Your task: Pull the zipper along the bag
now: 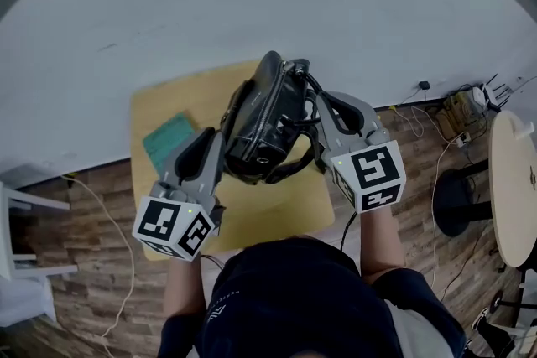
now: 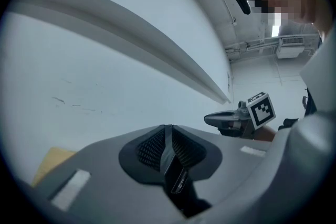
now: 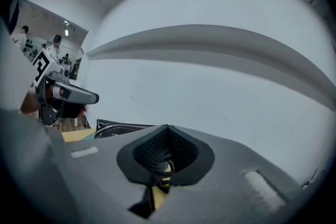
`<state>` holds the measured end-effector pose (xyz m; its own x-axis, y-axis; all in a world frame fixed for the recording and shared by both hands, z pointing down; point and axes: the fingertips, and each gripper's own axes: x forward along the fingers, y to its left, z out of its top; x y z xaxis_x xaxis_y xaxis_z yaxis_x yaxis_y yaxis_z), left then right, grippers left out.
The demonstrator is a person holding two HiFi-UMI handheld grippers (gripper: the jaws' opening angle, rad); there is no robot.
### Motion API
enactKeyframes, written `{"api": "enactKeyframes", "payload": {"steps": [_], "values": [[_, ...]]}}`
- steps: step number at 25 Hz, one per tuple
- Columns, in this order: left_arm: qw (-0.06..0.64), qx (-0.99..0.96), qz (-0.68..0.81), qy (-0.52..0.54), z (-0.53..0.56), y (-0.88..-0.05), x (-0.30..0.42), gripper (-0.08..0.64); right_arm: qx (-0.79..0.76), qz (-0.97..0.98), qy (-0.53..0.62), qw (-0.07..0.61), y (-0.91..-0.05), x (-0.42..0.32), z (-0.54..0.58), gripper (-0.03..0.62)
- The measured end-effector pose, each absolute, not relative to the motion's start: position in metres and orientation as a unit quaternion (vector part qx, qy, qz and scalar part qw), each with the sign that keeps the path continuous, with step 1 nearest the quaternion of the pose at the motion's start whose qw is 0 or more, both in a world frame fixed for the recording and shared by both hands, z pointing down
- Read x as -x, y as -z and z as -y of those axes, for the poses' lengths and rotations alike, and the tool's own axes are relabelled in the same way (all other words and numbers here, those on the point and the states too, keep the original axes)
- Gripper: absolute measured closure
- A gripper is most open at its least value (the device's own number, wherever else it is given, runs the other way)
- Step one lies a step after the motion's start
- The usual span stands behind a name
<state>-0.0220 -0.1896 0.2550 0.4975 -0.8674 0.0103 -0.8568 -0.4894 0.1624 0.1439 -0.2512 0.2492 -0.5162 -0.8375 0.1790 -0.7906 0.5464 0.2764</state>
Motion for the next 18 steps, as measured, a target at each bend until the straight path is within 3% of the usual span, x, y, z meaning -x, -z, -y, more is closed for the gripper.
{"api": "enactKeyframes", "payload": {"steps": [12, 18], "values": [[0.099, -0.84, 0.534, 0.024, 0.185, -0.276, 0.035, 0.554, -0.464, 0.878, 0.029, 0.116, -0.263, -0.149, 0.235, 0.591], [0.124, -0.83, 0.543, 0.02, 0.191, -0.286, 0.045, 0.518, -0.451, 0.886, 0.004, 0.106, -0.268, -0.147, 0.233, 0.591]]}}
